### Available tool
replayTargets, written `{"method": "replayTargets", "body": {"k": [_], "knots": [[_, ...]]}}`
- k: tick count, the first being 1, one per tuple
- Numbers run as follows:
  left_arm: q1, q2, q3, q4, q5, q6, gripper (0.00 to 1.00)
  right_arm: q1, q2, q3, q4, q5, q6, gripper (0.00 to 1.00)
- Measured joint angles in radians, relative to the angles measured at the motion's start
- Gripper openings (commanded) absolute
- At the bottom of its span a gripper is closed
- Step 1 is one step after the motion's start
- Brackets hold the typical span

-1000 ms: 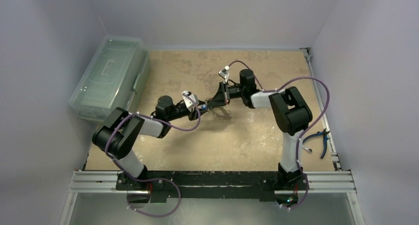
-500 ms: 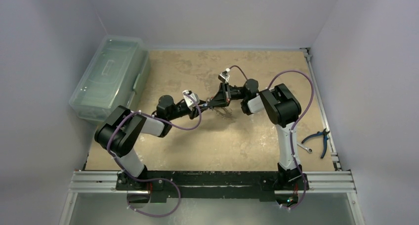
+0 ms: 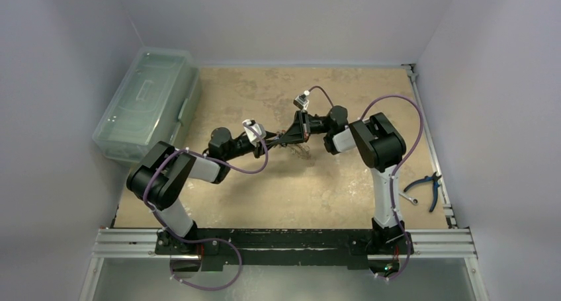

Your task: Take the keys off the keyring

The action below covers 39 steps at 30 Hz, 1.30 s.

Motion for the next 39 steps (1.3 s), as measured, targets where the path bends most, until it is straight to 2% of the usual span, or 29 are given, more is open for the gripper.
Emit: {"method": "replayTargets", "body": {"k": [4, 16, 23, 30, 33, 38, 39], "knots": [[0.0, 0.0, 0.006, -0.008, -0.005, 0.001, 0.22, 0.0, -0.005, -0.005, -0.005, 0.0, -0.012, 0.0], [0.0, 0.008, 0.026, -0.008, -0.007, 0.0, 0.23, 0.004, -0.008, -0.013, -0.051, 0.001, -0.059, 0.0], [-0.002, 0.01, 0.034, -0.023, 0.021, 0.0, 0.0, 0.011, -0.018, -0.013, -0.065, 0.0, -0.068, 0.0], [-0.002, 0.004, 0.038, -0.032, 0.044, -0.002, 0.0, 0.006, -0.047, -0.013, -0.111, -0.003, -0.101, 0.0], [-0.002, -0.006, 0.038, -0.05, 0.045, -0.002, 0.0, -0.007, -0.089, -0.013, -0.268, 0.004, -0.233, 0.0], [0.008, -0.01, 0.038, -0.082, 0.037, 0.0, 0.0, -0.026, -0.182, 0.074, -0.877, 0.089, -0.703, 0.0], [0.012, -0.01, 0.038, -0.09, 0.038, 0.002, 0.0, -0.028, -0.186, 0.096, -0.954, 0.107, -0.763, 0.0]]}}
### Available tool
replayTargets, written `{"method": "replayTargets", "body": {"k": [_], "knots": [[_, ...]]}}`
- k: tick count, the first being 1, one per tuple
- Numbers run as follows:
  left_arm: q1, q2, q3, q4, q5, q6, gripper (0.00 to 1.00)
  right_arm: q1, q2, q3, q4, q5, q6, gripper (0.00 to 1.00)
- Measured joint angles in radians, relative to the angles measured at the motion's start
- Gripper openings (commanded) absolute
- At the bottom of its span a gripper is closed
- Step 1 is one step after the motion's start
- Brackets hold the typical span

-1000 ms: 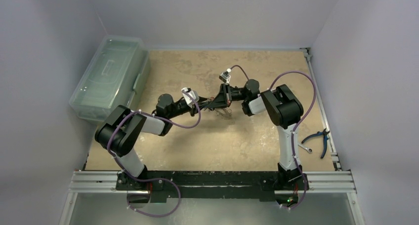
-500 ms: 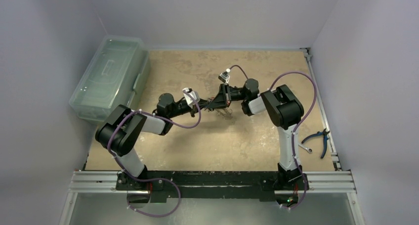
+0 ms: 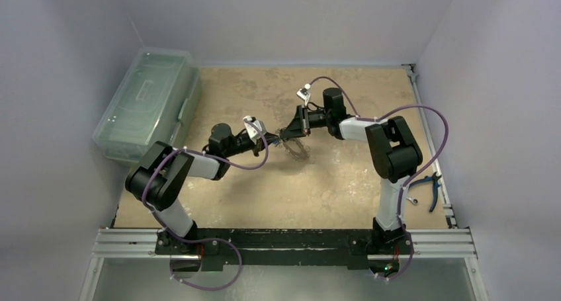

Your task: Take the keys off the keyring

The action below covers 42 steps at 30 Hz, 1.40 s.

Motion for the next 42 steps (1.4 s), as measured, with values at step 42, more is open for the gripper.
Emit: {"method": "replayTargets", "body": {"k": [42], "knots": [[-0.002, 0.034, 0.0, -0.052, 0.02, 0.026, 0.0, 0.011, 0.08, 0.187, -0.696, 0.091, -0.514, 0.0]]}}
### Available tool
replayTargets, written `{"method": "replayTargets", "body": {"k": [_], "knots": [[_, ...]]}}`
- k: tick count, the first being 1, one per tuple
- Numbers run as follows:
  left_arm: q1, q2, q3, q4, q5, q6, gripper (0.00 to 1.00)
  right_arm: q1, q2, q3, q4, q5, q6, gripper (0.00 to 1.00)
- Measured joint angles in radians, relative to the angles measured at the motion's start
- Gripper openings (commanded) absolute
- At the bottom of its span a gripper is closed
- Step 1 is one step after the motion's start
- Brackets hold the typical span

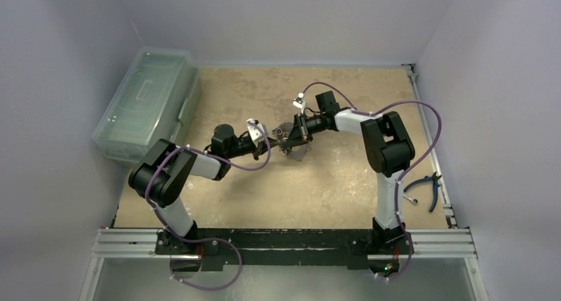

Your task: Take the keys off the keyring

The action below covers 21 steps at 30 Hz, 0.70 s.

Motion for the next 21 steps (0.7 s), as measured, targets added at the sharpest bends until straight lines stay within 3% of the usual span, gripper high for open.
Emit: {"method": "replayTargets", "body": {"k": [21], "knots": [[-0.006, 0.0, 0.04, -0.086, -0.089, -0.039, 0.0, 0.006, -0.043, -0.035, 0.03, 0.026, -0.045, 0.0]]}}
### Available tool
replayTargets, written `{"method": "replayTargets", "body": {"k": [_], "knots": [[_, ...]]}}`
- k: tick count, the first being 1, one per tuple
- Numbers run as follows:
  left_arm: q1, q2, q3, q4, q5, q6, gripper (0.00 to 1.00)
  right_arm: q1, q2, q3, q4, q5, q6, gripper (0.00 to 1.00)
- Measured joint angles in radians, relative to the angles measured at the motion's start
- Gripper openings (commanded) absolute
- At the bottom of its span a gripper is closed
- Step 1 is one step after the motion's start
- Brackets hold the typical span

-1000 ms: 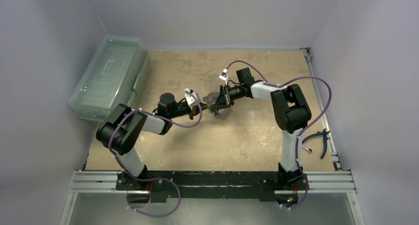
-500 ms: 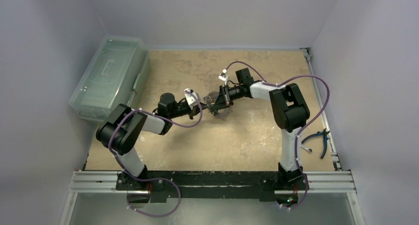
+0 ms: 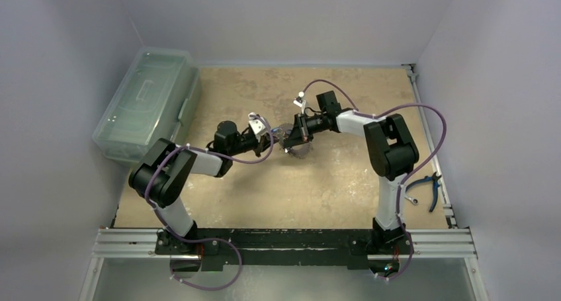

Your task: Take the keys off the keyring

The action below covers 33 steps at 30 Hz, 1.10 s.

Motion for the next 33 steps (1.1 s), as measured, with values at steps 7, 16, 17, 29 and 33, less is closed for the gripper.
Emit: {"method": "replayTargets", "body": {"k": [7, 16, 17, 29, 33], "knots": [[-0.005, 0.01, 0.05, -0.06, -0.019, -0.039, 0.0, 0.001, -0.05, -0.022, 0.008, 0.015, -0.034, 0.0], [-0.008, 0.017, 0.094, -0.132, -0.02, -0.06, 0.0, 0.003, -0.066, -0.026, 0.008, 0.026, -0.072, 0.0], [-0.008, 0.017, 0.095, -0.138, -0.02, -0.06, 0.0, 0.003, -0.066, -0.026, 0.008, 0.03, -0.079, 0.0], [-0.017, 0.018, 0.126, -0.22, 0.008, -0.121, 0.0, 0.077, -0.1, -0.003, -0.118, 0.149, -0.269, 0.0], [-0.017, 0.018, 0.143, -0.246, 0.037, -0.163, 0.0, 0.08, -0.131, 0.0, -0.169, 0.183, -0.347, 0.0]]}}
